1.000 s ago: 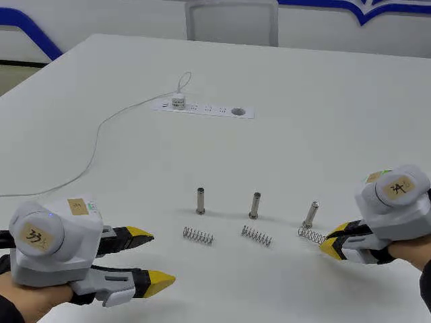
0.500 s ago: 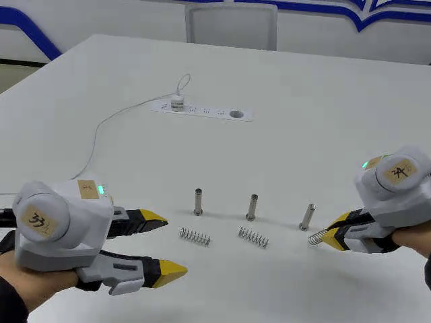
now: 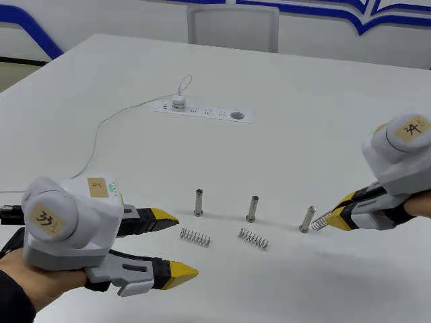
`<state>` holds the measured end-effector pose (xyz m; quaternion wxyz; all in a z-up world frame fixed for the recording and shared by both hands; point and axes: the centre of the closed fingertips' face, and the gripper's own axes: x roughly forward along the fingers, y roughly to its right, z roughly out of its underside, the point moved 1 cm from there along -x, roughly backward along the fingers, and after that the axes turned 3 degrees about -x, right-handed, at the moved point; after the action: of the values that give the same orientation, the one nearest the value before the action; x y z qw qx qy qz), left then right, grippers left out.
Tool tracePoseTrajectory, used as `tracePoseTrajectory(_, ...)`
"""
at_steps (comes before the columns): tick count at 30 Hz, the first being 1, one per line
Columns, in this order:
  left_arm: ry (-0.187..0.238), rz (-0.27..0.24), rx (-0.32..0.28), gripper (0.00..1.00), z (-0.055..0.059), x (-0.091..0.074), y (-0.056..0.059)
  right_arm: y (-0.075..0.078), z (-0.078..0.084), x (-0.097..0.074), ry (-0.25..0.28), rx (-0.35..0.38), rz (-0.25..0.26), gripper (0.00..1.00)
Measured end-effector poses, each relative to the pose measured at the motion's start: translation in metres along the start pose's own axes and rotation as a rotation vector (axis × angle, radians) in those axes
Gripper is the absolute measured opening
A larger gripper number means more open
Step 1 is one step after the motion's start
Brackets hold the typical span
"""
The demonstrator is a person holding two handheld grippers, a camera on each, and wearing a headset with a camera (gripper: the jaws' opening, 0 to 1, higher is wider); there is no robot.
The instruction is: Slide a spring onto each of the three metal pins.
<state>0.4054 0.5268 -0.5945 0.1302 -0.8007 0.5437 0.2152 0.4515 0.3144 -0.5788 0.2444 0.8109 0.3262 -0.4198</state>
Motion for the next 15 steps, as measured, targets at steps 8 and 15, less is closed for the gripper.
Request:
tracePoseTrajectory(8, 0.006, -0.008, -0.013, 0.50, 0.002, -0.001, -0.003, 0.016, -0.015, 0.002, -0.035, -0.030, 0.008, 0.11)
tracePoseTrajectory(15, 0.012, -0.020, -0.028, 0.50, 0.003, -0.002, -0.006, 0.019, -0.013, 0.012, -0.107, -0.052, -0.024, 0.11)
